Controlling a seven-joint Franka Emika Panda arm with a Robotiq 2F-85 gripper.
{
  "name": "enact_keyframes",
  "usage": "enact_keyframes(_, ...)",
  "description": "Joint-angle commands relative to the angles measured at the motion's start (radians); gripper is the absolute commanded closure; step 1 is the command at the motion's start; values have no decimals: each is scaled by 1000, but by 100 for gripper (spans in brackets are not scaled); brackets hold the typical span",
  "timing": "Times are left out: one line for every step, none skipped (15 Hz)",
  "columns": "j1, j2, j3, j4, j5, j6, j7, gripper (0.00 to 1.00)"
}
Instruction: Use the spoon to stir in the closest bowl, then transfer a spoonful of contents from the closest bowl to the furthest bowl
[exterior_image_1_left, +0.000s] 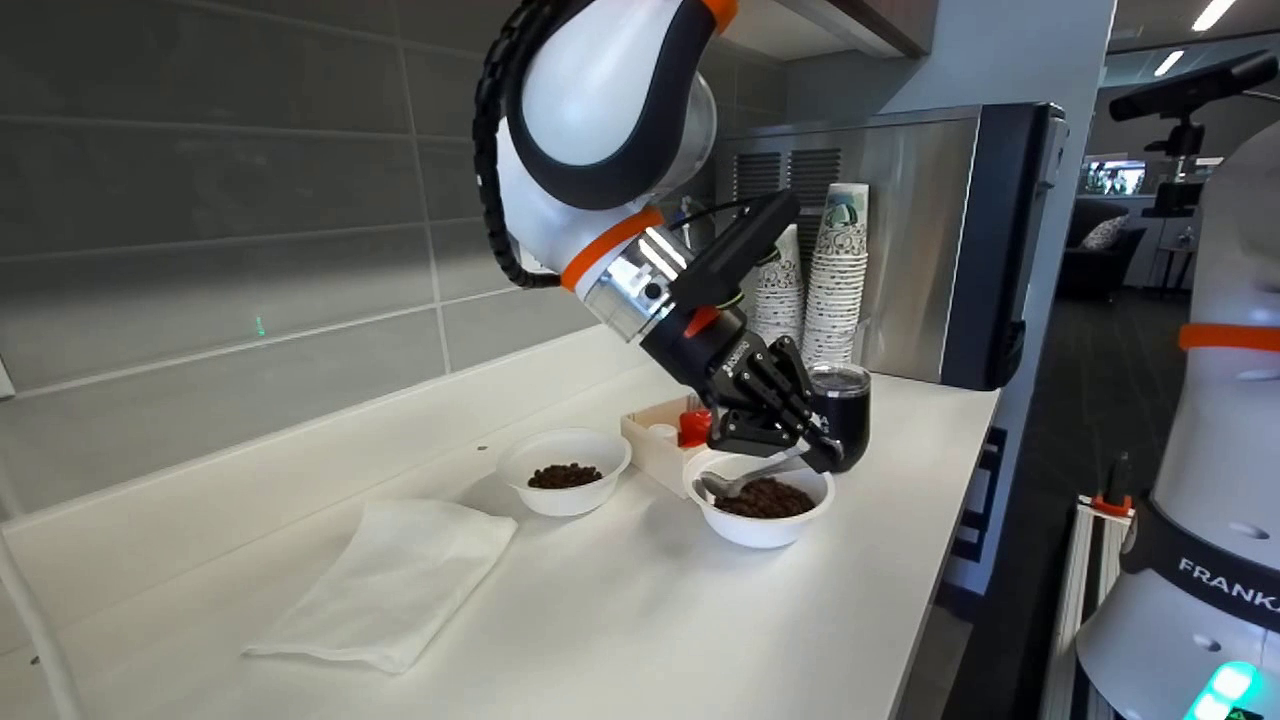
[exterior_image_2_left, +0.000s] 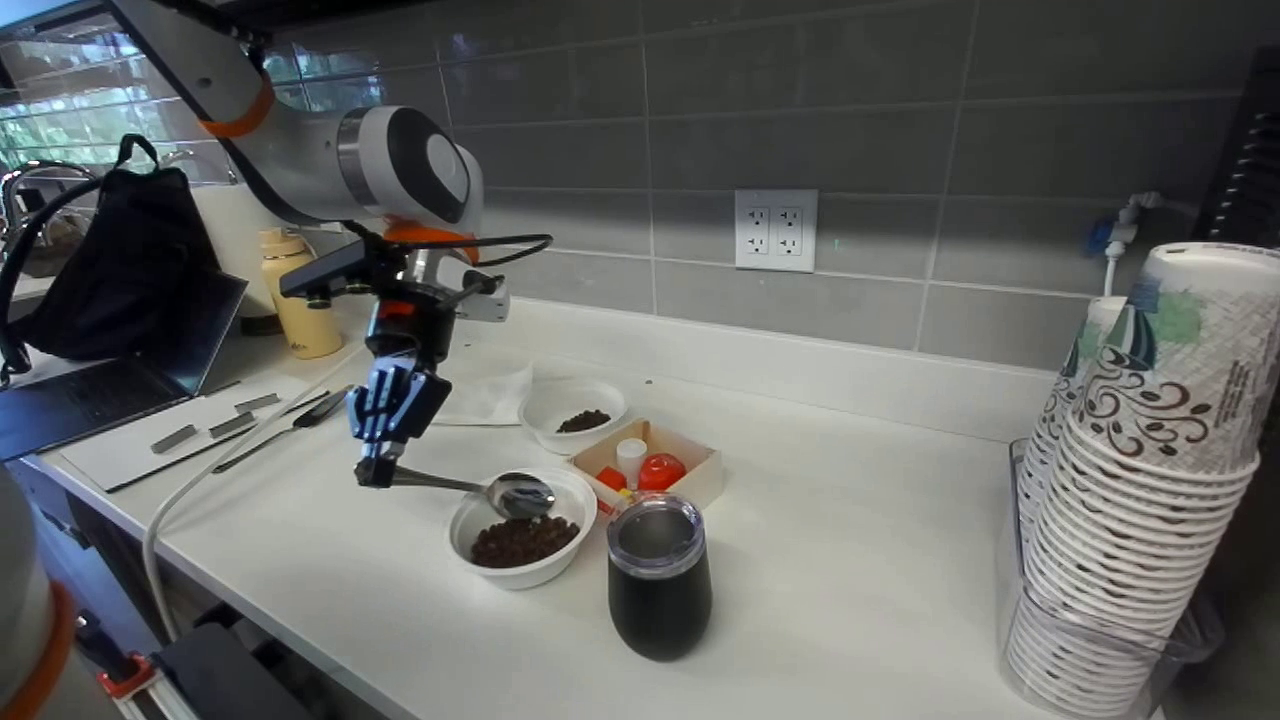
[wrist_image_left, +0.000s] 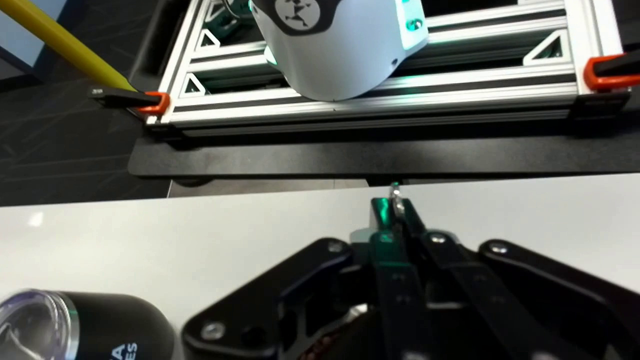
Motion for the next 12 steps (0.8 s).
enact_keyframes(9, 30, 3, 30, 49, 81, -98, 99)
enact_keyframes(11, 36, 4, 34, 64, 98, -132, 99)
enact_keyframes(11, 38, 7, 37, 88, 112, -171, 99)
enact_keyframes(12, 38, 8, 38, 106, 120, -201, 99)
enact_keyframes(14, 35, 9, 39, 118, 123, -219, 99)
enact_keyframes(15, 32, 11, 37, 133, 129, -242, 99)
enact_keyframes(17, 28, 13, 37, 137, 129, -249, 99)
enact_keyframes(19, 28, 15, 37, 132, 124, -245, 99)
enact_keyframes(24, 28, 18, 37, 107, 107, -215, 99)
enact_keyframes(29, 30, 20, 36, 89, 96, -194, 99)
enact_keyframes(33, 32, 22, 33, 74, 85, -175, 99)
enact_keyframes(39, 35, 23, 30, 50, 71, -146, 99)
